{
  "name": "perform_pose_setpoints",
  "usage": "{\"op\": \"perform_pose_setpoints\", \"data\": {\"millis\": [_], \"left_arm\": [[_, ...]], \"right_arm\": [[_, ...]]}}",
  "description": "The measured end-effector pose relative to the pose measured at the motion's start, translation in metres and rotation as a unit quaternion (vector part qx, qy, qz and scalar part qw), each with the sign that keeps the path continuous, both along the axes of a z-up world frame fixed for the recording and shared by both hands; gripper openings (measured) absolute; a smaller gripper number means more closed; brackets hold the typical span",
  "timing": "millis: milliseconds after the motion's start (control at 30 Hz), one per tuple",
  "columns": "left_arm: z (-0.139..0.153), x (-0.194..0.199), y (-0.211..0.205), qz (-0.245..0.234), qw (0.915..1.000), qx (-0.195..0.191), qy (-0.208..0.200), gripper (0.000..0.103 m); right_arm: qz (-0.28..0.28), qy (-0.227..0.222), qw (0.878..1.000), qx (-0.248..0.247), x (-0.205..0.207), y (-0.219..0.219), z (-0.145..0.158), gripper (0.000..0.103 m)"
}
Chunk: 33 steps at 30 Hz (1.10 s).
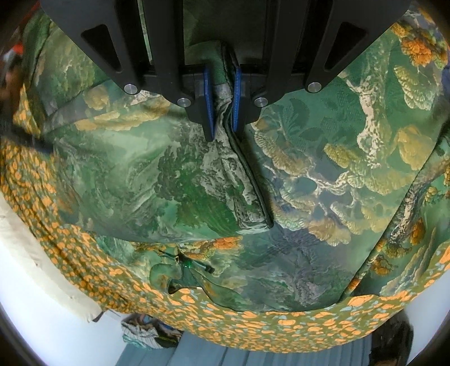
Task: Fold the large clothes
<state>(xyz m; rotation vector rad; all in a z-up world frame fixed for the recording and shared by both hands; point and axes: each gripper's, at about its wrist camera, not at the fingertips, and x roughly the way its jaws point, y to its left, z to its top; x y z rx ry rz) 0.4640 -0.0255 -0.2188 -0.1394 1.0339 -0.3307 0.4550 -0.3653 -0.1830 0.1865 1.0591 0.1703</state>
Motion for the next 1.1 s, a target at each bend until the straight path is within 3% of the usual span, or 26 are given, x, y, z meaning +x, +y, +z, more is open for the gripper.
{"op": "perform_pose_setpoints", "data": {"millis": [100,267,333,367,400,433,500,600,733,833,933,1100], "left_arm": [[0.000,0.000,-0.005,0.000,1.0000,0.009,-0.002,0.013],[0.016,-0.004,-0.006,0.004,0.9998,0.020,0.003,0.019],[0.028,-0.016,0.000,0.006,0.9994,0.033,0.004,0.045],[0.033,-0.023,0.004,0.005,0.9993,0.037,0.001,0.052],[0.042,-0.036,0.013,0.003,0.9991,0.043,-0.006,0.066],[0.047,-0.045,0.022,0.002,0.9989,0.045,-0.011,0.074],[0.057,-0.065,0.045,0.001,0.9987,0.047,-0.020,0.078],[0.066,-0.092,0.094,0.025,0.9975,0.062,-0.024,0.083],[0.077,-0.111,0.174,0.104,0.9924,0.062,-0.022,0.086],[0.081,-0.118,0.236,0.189,0.9806,0.046,-0.024,0.091],[0.070,-0.118,0.299,0.287,0.9579,-0.013,-0.007,0.092],[0.018,-0.105,0.375,0.409,0.9031,-0.130,0.026,0.092]], "right_arm": [[-0.044,0.001,0.998,0.032,-0.021,-0.002,-0.016,0.038],[-0.062,-0.016,0.998,-0.013,-0.017,0.015,-0.023,0.038],[-0.060,-0.025,0.997,-0.034,-0.022,0.021,-0.014,0.038],[-0.059,-0.033,0.997,-0.047,-0.028,0.025,-0.007,0.038],[-0.058,-0.041,0.996,-0.061,-0.036,0.029,0.001,0.039],[-0.062,-0.045,0.995,-0.071,-0.045,0.031,0.009,0.048],[-0.073,-0.047,0.994,-0.071,-0.065,0.037,0.020,0.065],[-0.071,-0.069,0.994,-0.045,-0.098,0.042,0.036,0.065],[-0.055,-0.107,0.992,-0.033,-0.140,0.067,0.056,0.065],[-0.040,-0.120,0.992,-0.018,-0.166,0.086,0.064,0.065],[-0.023,-0.103,0.994,0.007,-0.171,0.098,0.061,0.065],[0.007,-0.106,0.994,-0.006,-0.178,0.121,0.064,0.065]]}}
